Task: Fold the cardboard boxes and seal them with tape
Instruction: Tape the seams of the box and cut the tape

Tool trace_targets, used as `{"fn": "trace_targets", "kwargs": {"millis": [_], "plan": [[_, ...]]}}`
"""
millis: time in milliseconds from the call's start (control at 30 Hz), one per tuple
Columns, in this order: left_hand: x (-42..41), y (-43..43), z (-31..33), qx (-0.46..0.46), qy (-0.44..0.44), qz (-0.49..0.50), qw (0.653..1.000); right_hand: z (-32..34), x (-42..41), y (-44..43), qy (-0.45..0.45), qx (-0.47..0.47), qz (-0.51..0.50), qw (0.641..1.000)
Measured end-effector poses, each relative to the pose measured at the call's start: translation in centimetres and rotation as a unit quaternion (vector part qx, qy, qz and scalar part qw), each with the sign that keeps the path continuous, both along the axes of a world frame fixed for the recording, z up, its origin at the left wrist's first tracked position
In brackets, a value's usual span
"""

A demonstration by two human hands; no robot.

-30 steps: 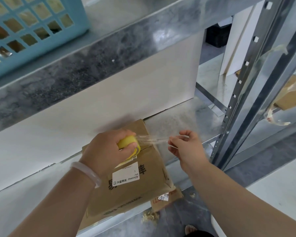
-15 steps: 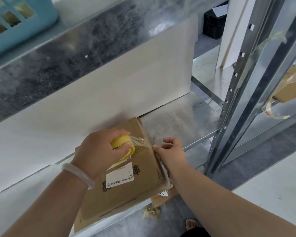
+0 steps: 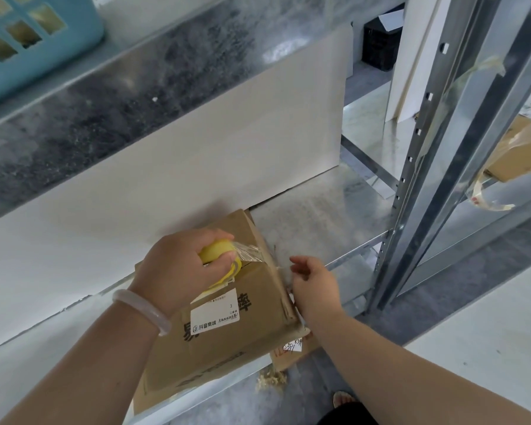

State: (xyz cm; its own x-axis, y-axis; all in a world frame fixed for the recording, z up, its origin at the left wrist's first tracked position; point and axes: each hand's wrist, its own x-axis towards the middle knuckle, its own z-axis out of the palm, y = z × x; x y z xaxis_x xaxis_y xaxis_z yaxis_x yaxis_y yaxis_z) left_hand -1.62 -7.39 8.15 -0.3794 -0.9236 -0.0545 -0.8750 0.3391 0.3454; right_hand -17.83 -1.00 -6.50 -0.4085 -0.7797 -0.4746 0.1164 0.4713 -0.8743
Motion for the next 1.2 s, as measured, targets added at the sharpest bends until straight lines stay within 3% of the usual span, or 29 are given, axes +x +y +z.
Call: {"fn": "trace_targets", "kwargs": {"millis": [67, 167, 233, 333, 467, 667, 900, 1200], "plan": [[-0.1, 0.0, 0.0, -0.002, 0.000, -0.001, 1.000, 0.9, 0.1, 0.8, -0.004, -0.075, -0.013, 0.997], [-0.1, 0.0, 0.0, -0.002, -0.002, -0.005, 1.000, 1.7, 0.9, 1.6, -0.076, -0.144, 0.123, 0.979], [0.0, 0.0, -0.1, -0.001, 0.001, -0.001, 1.000, 1.9, 1.1, 1.7, -0.116, -0.123, 0.213, 0.962], [-0.1, 0.2, -0.1, -0.004, 0.007, 0.003, 1.000, 3.0, -0.2, 1.4, -0.106, -0.068, 0.280, 0.952], [-0.2, 0.3, 0.0, -0.008, 0.000, -0.004, 1.000, 4.4, -1.3, 0.8, 0.004, -0.022, 0.327, 0.945], [-0.3, 0.2, 0.3, -0.002, -0.013, -0.015, 1.000, 6.3, -0.2, -0.7, 0.177, -0.167, 0.350, 0.905], [0.0, -0.1, 0.5, 0.001, -0.029, -0.046, 0.999, 6.1, 0.6, -2.0, 0.274, -0.183, 0.368, 0.870], [4.5, 0.7, -1.3, 0.027, 0.132, -0.045, 0.990, 5.4, 0.5, -2.4, 0.346, -0.167, 0.392, 0.836]]}}
